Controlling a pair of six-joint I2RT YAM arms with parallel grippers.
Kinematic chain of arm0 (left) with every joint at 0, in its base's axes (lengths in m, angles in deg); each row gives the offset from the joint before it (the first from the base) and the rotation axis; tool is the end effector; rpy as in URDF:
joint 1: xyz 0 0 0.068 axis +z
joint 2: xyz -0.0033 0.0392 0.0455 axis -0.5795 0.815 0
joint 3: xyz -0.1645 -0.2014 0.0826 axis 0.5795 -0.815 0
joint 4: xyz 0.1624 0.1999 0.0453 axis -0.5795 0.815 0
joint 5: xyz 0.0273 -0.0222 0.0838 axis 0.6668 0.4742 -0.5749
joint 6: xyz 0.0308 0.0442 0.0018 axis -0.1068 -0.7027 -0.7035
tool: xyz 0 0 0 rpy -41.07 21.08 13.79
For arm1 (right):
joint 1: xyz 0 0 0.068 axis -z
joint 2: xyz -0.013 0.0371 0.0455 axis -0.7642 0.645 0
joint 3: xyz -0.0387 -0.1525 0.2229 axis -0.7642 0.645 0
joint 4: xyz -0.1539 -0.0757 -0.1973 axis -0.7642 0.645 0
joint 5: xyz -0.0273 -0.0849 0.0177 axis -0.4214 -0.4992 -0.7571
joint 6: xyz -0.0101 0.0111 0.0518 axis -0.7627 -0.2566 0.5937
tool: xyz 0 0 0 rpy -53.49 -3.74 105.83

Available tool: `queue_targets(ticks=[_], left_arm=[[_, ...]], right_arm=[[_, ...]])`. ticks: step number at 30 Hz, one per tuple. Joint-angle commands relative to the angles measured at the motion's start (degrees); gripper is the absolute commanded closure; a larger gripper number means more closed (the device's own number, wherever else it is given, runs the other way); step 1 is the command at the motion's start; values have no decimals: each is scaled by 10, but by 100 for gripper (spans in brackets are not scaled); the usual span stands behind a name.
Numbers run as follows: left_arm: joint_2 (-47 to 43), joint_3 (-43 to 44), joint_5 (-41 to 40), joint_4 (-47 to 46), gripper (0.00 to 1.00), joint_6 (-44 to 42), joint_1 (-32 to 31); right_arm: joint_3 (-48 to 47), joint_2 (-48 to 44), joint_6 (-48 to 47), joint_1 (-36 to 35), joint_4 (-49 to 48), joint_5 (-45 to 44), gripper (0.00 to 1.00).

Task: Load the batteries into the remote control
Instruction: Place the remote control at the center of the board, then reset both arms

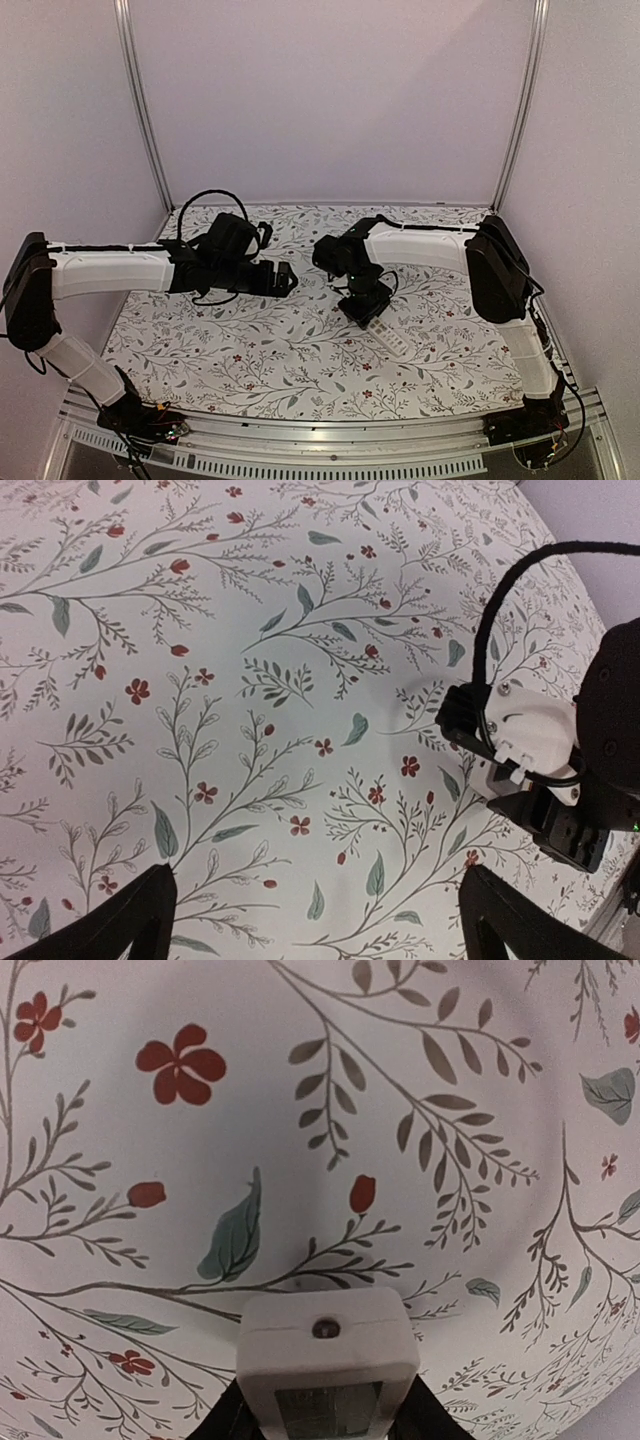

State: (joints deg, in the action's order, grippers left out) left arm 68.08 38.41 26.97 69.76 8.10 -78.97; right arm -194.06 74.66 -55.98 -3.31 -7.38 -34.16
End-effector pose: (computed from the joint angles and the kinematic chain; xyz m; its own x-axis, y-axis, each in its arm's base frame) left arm 0.2329 -0.2183 0.2167 -0.7758 0.0145 -0.6308 0.2895 0.8965 -0.3354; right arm 0.2679 0.3476 0.1600 -0.7223 -0.6903 0.0416 -0.6856 0.7069 -0.1739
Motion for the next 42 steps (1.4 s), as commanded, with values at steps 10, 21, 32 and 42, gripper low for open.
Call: queue_targets(ticks=[10, 21, 32, 42], left_arm=[[-1, 11, 22, 11, 0, 0, 23], [-6, 104, 59, 100, 0, -26, 50], [-35, 172, 46, 157, 0, -53, 116], [-69, 43, 49, 130, 0, -27, 154]], right_arm=[[-3, 9, 1, -3, -29, 30, 32], [171, -207, 2, 70, -211, 139, 1], [430, -447, 15, 259, -389, 232, 1], [645, -619, 52, 337, -519, 222, 1]])
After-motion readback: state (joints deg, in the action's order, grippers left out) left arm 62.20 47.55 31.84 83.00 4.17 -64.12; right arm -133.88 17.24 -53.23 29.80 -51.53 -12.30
